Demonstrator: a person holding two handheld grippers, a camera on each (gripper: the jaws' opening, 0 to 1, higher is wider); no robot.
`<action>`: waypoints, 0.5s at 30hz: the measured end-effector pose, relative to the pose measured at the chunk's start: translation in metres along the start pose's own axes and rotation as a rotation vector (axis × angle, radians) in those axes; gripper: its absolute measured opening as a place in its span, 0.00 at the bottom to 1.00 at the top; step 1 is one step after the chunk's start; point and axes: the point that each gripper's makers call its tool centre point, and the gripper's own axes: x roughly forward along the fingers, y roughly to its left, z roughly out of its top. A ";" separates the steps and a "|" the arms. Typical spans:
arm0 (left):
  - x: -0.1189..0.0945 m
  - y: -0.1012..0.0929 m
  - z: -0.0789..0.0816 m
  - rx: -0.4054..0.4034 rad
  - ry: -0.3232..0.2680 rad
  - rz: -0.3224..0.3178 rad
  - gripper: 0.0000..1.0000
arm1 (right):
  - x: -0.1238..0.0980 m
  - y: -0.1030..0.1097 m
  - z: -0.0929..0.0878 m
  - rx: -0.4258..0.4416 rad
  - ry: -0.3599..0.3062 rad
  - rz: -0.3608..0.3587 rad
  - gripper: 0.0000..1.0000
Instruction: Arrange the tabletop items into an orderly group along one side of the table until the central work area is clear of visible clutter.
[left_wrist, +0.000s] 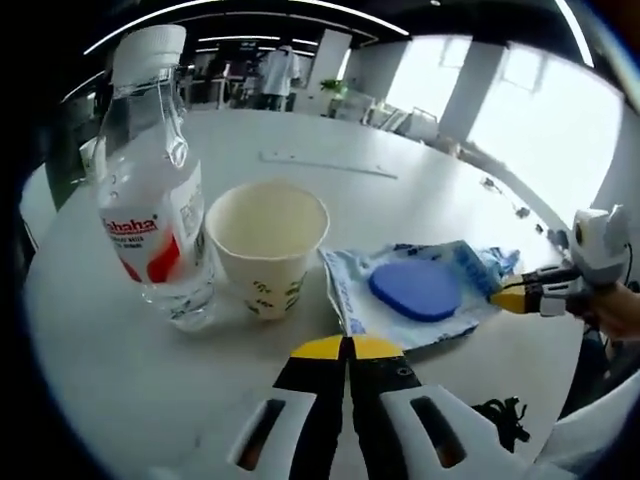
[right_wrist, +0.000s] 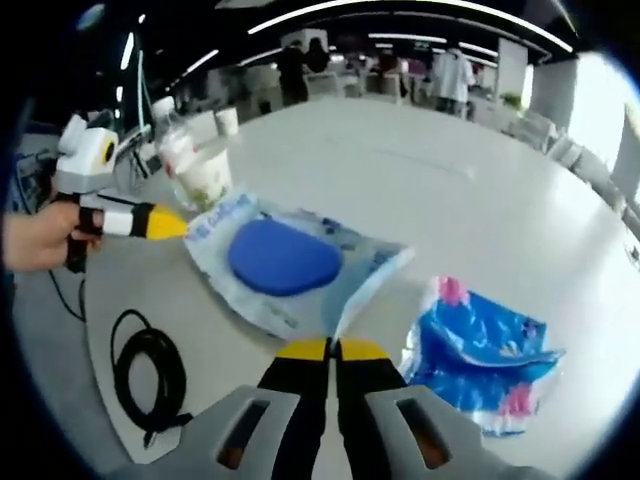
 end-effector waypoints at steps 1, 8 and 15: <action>0.000 0.000 -0.001 -0.002 0.002 0.001 0.00 | 0.001 0.000 -0.001 0.008 0.006 0.000 0.00; 0.002 0.001 -0.004 -0.012 0.014 0.006 0.00 | 0.002 0.002 -0.006 -0.008 0.028 0.004 0.00; 0.004 0.003 -0.008 -0.016 0.025 0.012 0.00 | 0.004 0.001 -0.007 -0.007 0.036 0.008 0.00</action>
